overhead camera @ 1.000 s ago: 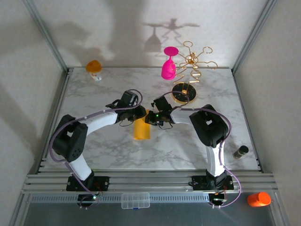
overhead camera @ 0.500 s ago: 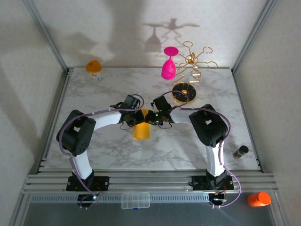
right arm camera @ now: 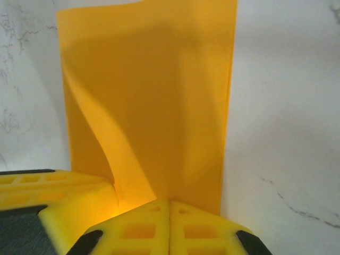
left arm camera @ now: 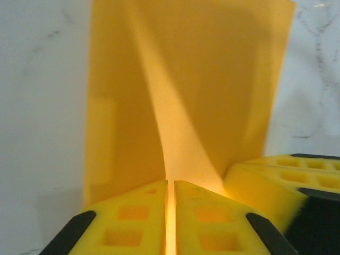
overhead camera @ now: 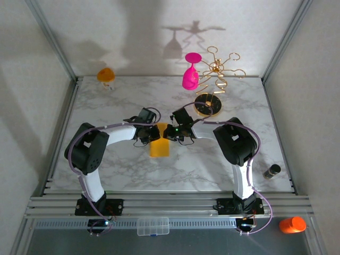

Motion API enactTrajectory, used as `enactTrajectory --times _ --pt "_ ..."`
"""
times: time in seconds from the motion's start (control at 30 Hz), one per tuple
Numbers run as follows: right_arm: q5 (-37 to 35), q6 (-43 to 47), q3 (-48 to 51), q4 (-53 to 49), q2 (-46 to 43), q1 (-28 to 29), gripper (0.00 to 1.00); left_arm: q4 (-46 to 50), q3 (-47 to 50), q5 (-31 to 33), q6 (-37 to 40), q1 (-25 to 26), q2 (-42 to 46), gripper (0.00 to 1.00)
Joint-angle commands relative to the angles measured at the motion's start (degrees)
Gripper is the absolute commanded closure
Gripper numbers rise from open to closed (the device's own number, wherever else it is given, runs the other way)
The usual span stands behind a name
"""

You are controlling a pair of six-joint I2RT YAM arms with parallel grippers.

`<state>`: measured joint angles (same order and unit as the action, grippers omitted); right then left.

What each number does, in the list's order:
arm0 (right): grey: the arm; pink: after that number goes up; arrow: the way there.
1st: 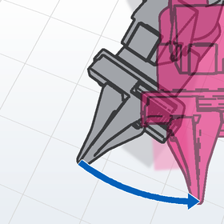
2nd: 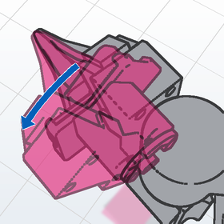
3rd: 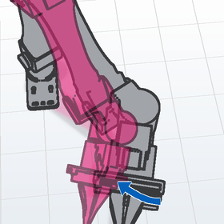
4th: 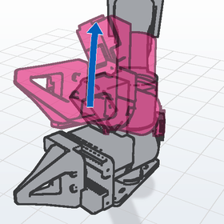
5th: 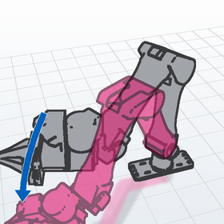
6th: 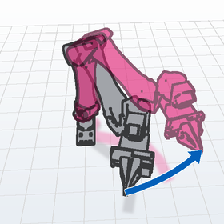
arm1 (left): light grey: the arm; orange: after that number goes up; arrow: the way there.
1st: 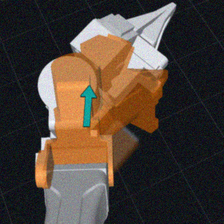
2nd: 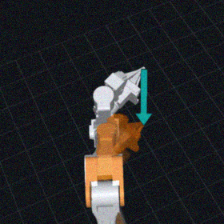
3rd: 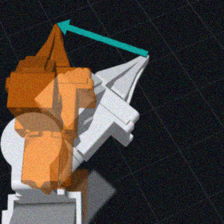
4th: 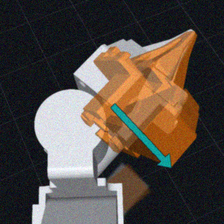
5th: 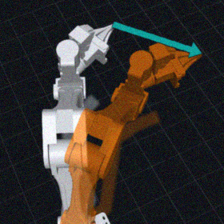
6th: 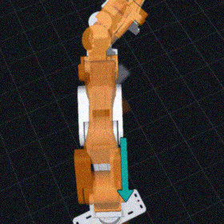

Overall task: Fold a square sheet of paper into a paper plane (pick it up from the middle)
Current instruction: First fold the square sheet of paper in half at the center of the table.

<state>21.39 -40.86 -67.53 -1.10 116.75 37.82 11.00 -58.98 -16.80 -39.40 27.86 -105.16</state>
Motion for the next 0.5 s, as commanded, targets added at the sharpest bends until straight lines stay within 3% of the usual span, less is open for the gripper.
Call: enactTrajectory --times 0.0,0.23,0.47 --pt "-10.0 1.9 3.45 -11.84 6.78 0.27 0.92 -0.96 2.66 -1.61 2.45 -1.94 -0.57 0.87" --pt "-10.66 1.91 4.57 -12.08 6.68 0.32 0.92 -3.77 8.02 -6.24 5.79 -5.95 1.05 0.87" --pt "-11.68 3.0 4.43 -12.88 6.42 0.26 0.92 -0.47 11.75 -6.8 9.94 -11.88 8.37 0.86"
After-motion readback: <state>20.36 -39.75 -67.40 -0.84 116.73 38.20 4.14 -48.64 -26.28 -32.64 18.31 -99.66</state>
